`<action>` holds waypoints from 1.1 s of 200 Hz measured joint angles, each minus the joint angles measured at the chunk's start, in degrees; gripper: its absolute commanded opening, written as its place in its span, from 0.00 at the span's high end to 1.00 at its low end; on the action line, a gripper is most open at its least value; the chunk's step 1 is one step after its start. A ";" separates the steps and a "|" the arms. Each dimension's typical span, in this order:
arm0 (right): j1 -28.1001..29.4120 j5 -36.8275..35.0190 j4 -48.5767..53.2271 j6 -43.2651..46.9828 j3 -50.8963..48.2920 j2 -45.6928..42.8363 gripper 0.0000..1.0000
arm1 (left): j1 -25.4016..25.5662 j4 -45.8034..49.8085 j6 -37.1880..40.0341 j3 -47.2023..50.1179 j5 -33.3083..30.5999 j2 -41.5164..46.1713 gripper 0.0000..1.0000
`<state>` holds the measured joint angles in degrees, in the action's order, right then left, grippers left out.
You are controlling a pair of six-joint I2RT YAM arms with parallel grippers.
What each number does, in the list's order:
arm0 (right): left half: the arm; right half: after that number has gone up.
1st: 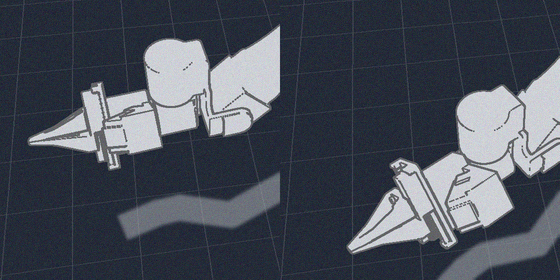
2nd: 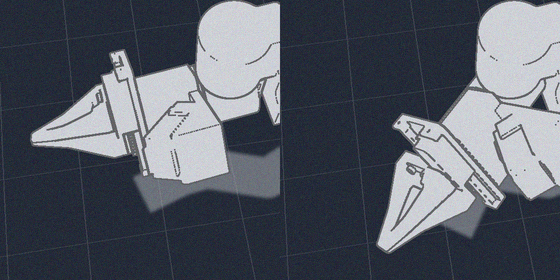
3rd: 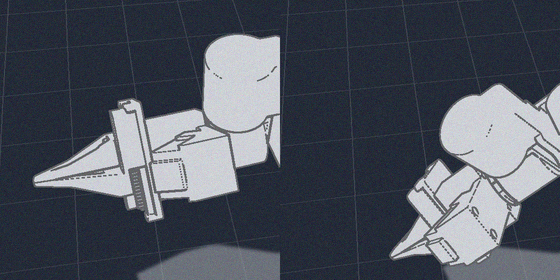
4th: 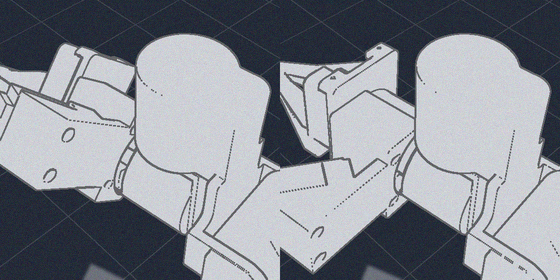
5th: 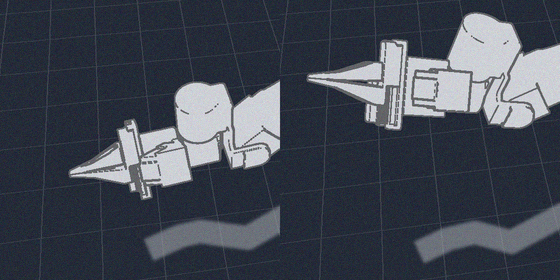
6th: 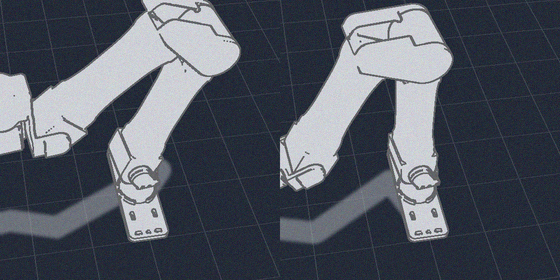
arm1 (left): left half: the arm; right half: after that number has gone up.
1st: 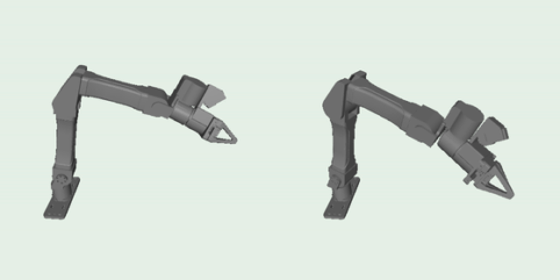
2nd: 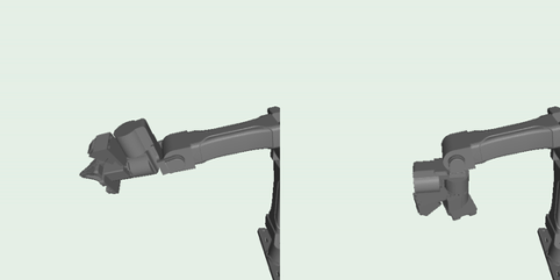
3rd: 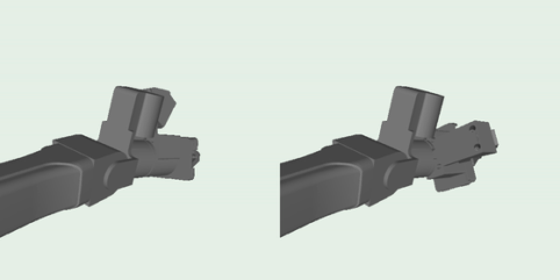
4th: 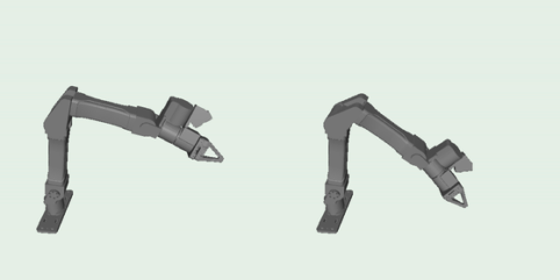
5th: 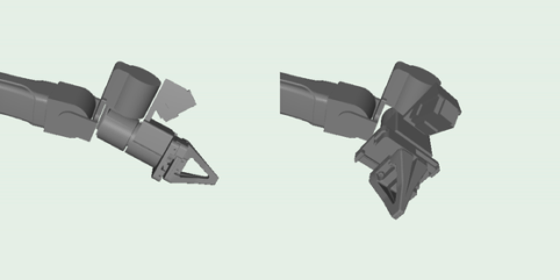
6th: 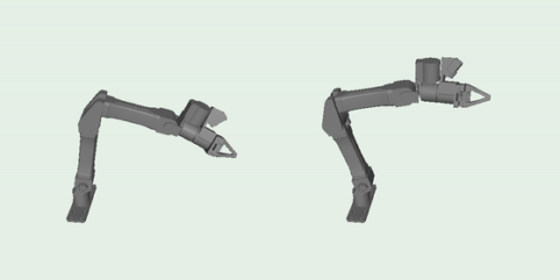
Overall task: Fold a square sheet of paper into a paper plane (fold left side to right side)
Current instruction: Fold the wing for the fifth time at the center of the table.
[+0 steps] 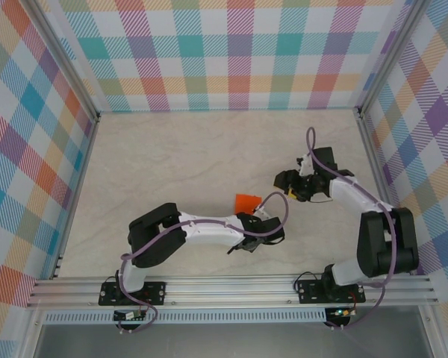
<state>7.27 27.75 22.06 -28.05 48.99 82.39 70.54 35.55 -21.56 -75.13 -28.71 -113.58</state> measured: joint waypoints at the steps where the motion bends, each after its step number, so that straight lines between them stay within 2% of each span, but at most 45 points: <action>1: -0.24 -0.17 0.11 0.02 -0.09 -0.28 0.36 | -0.07 -0.09 -0.02 0.09 0.09 0.11 0.89; 52: -5.64 -3.02 3.26 2.43 -4.94 -7.78 0.35 | -4.31 -8.09 -1.62 7.04 6.69 8.07 0.91; 98: -5.16 2.64 0.46 3.82 -13.09 -9.29 0.37 | -8.96 -17.75 -5.49 15.32 14.86 12.63 0.95; 129: -0.74 4.94 -3.30 2.12 -17.05 -9.27 0.37 | -11.26 -24.87 -9.16 20.31 19.93 14.43 0.96; 171: 5.55 4.22 -7.67 -0.42 -17.27 -8.72 0.36 | -14.27 -34.40 -14.93 27.58 25.05 17.09 0.98; 197: 9.07 3.67 -10.64 -2.47 -16.52 -5.29 0.37 | -15.47 -40.79 -18.14 32.06 27.34 19.06 0.98; 220: 13.20 3.41 -15.93 -6.03 -16.31 -0.74 0.41 | -16.74 -46.71 -21.14 35.41 29.42 19.91 0.98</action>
<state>20.47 31.16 6.13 -34.09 32.69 81.65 53.80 -11.16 -42.70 -39.72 0.71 -93.67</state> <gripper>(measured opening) 0.613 0.043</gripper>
